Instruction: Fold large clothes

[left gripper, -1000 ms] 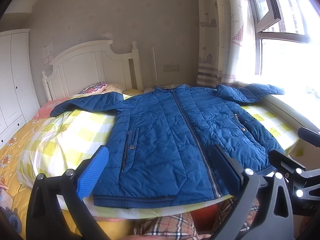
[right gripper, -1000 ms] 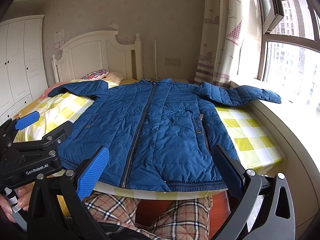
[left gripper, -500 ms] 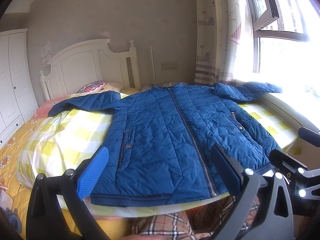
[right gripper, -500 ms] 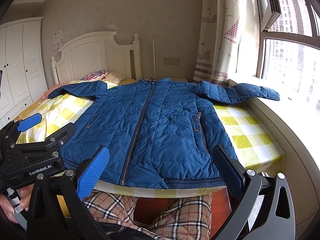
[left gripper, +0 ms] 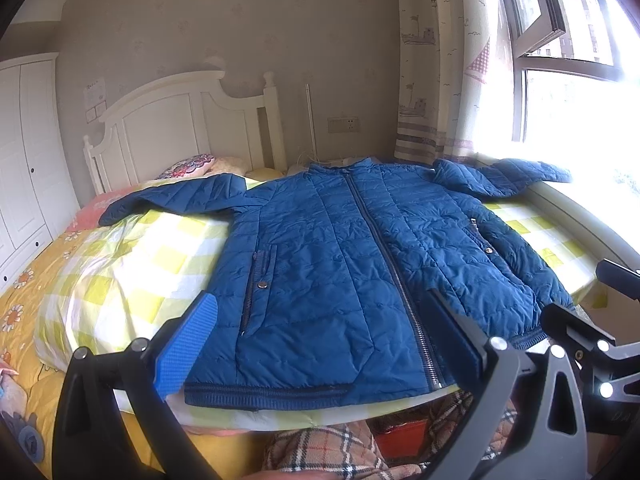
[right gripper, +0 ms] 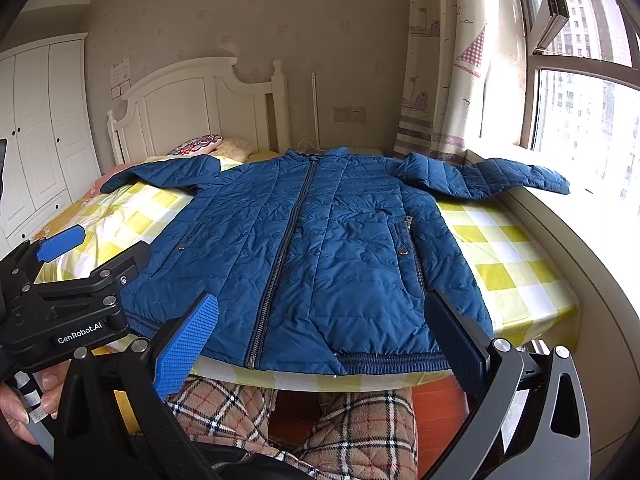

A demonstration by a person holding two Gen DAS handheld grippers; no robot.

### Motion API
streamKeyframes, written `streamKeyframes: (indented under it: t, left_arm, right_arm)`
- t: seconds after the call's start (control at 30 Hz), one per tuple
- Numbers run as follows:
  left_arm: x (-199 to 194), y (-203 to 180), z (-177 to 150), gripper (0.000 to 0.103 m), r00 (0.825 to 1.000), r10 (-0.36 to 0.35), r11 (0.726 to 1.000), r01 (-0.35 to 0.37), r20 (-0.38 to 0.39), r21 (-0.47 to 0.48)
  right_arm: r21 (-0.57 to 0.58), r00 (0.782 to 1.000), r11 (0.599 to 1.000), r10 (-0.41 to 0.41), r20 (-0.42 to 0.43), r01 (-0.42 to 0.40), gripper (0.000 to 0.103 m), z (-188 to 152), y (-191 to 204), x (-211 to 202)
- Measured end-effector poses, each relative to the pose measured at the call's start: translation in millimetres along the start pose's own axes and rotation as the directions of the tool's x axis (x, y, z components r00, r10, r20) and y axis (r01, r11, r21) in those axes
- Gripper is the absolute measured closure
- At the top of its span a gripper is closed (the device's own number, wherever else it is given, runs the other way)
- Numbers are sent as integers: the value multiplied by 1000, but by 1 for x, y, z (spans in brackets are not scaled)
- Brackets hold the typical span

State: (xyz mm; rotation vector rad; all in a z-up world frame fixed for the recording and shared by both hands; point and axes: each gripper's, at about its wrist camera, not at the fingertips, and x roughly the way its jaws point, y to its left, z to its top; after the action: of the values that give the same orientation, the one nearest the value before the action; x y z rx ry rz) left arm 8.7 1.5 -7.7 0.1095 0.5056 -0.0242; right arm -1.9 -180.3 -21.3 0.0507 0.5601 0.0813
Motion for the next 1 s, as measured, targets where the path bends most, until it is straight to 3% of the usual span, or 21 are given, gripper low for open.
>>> streamKeyframes:
  t: [1.0]
  left_arm:
    - [29,8,-13,2,997,-12,1000,10,-74,-26]
  right_arm:
    - [25,998,1000,14,-63,-12,4,-12,-5,20]
